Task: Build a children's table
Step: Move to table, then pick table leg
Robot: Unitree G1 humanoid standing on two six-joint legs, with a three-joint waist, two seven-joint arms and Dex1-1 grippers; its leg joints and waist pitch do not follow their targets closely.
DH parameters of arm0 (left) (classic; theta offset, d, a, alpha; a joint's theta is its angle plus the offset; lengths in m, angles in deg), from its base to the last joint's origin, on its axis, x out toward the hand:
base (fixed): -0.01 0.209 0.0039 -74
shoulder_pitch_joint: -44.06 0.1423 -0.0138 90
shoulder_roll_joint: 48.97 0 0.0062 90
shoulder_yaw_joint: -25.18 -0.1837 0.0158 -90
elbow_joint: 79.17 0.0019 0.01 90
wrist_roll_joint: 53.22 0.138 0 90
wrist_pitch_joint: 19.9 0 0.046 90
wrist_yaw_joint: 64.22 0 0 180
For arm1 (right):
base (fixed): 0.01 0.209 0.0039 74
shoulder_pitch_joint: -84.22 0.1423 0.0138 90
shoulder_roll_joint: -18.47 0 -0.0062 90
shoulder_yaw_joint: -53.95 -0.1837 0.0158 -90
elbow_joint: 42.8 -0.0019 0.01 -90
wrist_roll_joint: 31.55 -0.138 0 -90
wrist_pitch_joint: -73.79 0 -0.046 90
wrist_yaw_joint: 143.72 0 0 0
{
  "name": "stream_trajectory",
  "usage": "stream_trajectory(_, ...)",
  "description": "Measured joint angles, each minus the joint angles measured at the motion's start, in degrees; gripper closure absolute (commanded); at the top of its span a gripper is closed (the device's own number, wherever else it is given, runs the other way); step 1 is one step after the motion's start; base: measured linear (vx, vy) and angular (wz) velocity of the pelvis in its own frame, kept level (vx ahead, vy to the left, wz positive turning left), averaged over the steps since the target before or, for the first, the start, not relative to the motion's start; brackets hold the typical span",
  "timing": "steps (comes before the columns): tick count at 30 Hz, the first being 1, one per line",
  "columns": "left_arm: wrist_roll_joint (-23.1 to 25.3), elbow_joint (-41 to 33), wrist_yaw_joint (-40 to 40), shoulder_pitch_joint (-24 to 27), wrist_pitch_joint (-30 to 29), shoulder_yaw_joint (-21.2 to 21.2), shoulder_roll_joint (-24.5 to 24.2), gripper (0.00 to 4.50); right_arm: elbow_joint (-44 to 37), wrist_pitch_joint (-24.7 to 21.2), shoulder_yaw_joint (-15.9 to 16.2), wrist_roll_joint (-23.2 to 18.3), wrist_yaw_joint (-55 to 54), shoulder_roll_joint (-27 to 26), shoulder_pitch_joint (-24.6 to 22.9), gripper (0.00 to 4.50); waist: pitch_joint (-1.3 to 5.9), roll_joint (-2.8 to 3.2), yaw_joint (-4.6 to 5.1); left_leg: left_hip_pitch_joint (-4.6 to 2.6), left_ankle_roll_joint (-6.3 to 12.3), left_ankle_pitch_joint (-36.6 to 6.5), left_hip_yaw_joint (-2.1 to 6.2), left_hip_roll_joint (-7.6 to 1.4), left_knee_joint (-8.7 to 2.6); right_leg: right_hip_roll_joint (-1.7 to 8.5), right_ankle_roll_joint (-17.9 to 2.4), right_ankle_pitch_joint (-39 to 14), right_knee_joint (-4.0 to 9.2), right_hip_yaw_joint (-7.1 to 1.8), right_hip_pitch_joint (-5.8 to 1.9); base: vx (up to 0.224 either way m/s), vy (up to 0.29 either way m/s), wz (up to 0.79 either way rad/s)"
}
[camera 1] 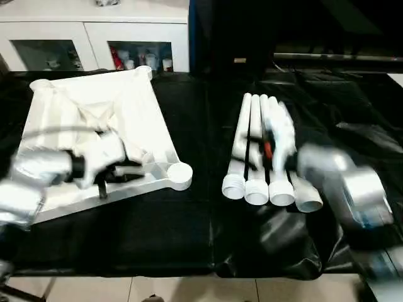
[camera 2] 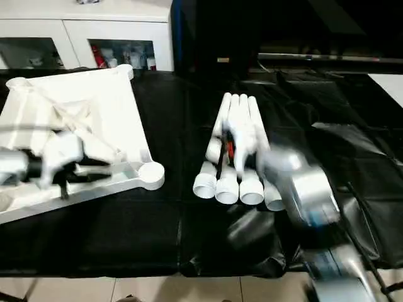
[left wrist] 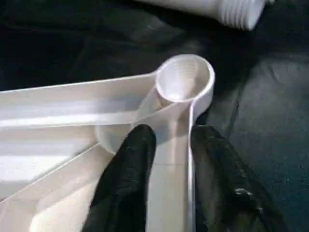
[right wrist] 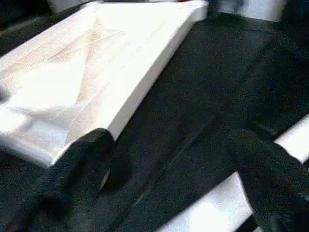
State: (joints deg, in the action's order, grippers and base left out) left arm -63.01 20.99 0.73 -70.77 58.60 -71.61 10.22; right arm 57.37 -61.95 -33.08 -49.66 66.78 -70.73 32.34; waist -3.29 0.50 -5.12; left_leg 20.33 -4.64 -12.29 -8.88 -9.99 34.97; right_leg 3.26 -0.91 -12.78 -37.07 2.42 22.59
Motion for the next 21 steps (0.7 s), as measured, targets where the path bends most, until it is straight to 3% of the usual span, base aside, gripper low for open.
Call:
stream_trajectory(1,-0.38,-1.53,-0.71,0.15,-1.33,0.46,0.24,2.6,3.08,-0.66,-0.73,0.64,-2.56,-1.4,1.93,0.09,0.0,-0.03,-0.06,0.01,-0.04,0.02,0.0,0.0,-0.01,0.0,-0.01,0.0,0.0,0.01,0.01,0.0,0.0,0.0)
stream_trajectory(2,-0.84,-3.34,-1.36,0.17,-2.28,0.62,0.86,2.32,5.97,-1.29,-1.01,1.48,-4.81,-2.41,3.78,0.01,0.01,-0.08,-0.14,0.09,-0.14,0.09,0.0,0.0,-0.01,0.01,-0.01,0.0,0.01,0.02,0.05,0.0,0.0,0.0)
stream_trajectory(9,-3.0,-11.09,-5.18,0.15,-9.6,-1.08,6.73,2.32,21.77,-4.52,-1.17,5.43,-14.78,-6.61,12.02,0.01,0.01,-0.45,-0.04,0.69,-0.27,0.32,-0.04,0.0,0.0,0.02,-0.01,0.0,0.01,0.07,0.53,0.0,0.0,0.0)
stream_trajectory(15,-3.84,-14.24,-5.18,0.82,-12.86,-2.72,7.32,2.32,29.91,-4.65,-2.87,7.39,-21.35,-8.21,14.94,0.01,-0.01,-0.51,0.11,0.71,-0.3,0.33,-0.04,-0.04,-0.01,0.01,-0.01,0.0,0.01,0.12,0.55,0.0,0.0,0.0)
stream_trajectory(21,-4.13,-16.03,-4.56,0.87,-15.25,-3.32,7.4,2.32,33.7,-4.81,-3.72,7.02,-20.59,-9.57,16.21,0.01,-0.01,-0.51,0.11,0.68,-0.36,0.37,-0.04,-0.05,-0.01,0.01,-0.01,0.02,-0.04,0.13,0.54,0.0,0.0,0.0)
